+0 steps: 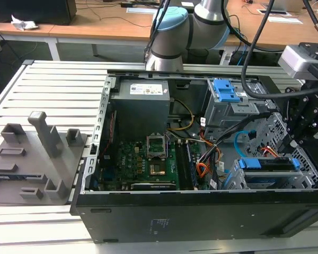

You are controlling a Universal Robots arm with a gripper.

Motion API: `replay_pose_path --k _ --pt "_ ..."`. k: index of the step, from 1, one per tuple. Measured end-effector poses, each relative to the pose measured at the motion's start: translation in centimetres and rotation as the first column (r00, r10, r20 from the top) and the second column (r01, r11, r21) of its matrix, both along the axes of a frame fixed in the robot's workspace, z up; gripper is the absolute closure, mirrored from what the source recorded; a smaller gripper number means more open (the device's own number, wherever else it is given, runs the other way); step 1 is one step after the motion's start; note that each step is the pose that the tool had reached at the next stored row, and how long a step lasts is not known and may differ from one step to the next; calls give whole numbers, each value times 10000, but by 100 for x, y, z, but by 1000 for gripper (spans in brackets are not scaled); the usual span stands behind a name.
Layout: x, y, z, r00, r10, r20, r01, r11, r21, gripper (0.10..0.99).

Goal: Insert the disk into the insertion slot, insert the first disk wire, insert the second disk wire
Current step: 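Insert the first disk wire, then insert the second disk wire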

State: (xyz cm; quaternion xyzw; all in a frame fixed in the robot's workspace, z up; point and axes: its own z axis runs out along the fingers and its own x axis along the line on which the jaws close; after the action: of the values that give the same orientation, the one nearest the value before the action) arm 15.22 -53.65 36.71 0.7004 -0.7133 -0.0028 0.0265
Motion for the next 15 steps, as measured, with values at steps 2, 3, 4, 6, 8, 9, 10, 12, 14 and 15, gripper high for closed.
replay_pose_path --k 2,3,4,6,8,9,10,12,14,15 --pt "-141 0 0 10000 -2 0 2 10000 0 980" --pt "-198 0 0 10000 0 0 0 10000 -1 980" --pt "-216 -1 0 10000 -2 0 2 10000 -1 980" --pt "-217 0 0 10000 0 0 0 10000 -1 980" --pt "-218 0 0 10000 -1 1 1 10000 0 980" --pt "-218 0 0 10000 -1 1 1 10000 -1 980" --pt "-218 0 0 10000 -1 1 1 10000 -1 980" --pt "-219 0 0 10000 -1 0 1 10000 -1 980" --pt "-219 0 0 10000 -1 1 1 10000 -1 980" --pt "-219 0 0 10000 -1 0 1 10000 -1 980"
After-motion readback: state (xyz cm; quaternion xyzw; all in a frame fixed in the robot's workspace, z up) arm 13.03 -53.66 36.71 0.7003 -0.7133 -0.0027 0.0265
